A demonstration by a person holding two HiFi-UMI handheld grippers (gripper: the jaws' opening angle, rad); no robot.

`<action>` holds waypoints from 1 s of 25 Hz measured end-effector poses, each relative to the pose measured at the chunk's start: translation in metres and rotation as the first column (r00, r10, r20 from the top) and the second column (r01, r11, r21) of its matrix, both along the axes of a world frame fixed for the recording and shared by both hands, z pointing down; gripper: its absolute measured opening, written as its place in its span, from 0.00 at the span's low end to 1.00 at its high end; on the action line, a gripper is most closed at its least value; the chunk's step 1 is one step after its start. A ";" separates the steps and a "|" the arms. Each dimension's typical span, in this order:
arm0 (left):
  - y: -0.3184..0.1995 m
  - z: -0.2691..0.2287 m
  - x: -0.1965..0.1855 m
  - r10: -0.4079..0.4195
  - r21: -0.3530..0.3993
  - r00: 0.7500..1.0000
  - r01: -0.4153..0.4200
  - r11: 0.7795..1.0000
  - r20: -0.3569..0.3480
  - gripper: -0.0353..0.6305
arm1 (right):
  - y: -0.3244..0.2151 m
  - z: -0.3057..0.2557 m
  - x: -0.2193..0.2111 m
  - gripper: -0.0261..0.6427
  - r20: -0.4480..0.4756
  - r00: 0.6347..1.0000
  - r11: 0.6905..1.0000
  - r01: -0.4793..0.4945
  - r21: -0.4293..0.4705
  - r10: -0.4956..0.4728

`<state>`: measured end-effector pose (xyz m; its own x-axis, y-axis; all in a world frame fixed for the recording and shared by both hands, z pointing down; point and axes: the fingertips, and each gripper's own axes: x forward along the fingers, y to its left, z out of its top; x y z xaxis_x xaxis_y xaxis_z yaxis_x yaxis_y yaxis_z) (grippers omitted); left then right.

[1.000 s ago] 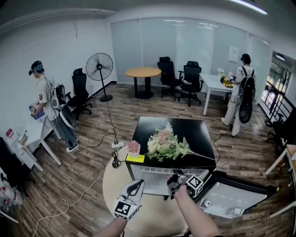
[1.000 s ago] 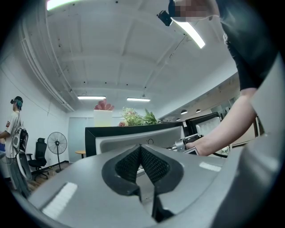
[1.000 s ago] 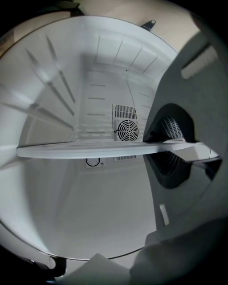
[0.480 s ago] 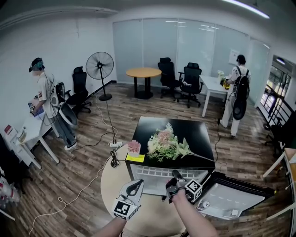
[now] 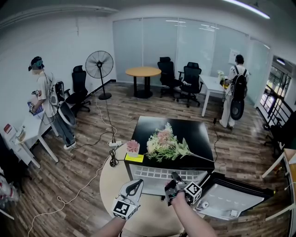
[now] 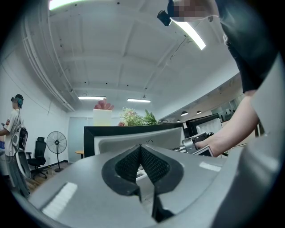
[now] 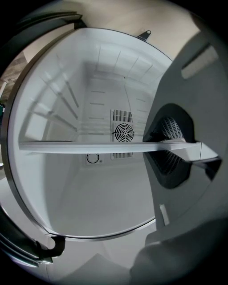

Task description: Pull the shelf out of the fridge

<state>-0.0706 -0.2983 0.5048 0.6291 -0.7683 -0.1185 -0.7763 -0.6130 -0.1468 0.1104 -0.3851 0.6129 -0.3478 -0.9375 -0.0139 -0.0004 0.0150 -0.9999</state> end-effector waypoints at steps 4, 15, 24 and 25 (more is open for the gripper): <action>-0.002 0.002 0.000 -0.002 -0.005 1.000 0.002 1.000 -0.003 0.05 | 0.008 0.000 -0.001 0.09 -0.009 1.000 1.000 -0.001 -0.011 0.001; -0.003 0.007 0.005 0.012 -0.016 1.000 -0.012 1.000 -0.012 0.05 | 0.026 0.002 -0.004 0.09 -0.030 1.000 1.000 0.004 -0.021 -0.004; -0.003 -0.002 0.004 0.015 -0.003 1.000 -0.015 1.000 -0.023 0.05 | 0.046 0.002 -0.006 0.09 -0.037 0.999 1.000 0.015 -0.027 -0.016; -0.004 -0.001 0.004 0.014 -0.004 1.000 -0.014 1.000 -0.024 0.05 | 0.048 0.003 -0.006 0.09 -0.040 0.999 0.999 0.015 -0.032 -0.016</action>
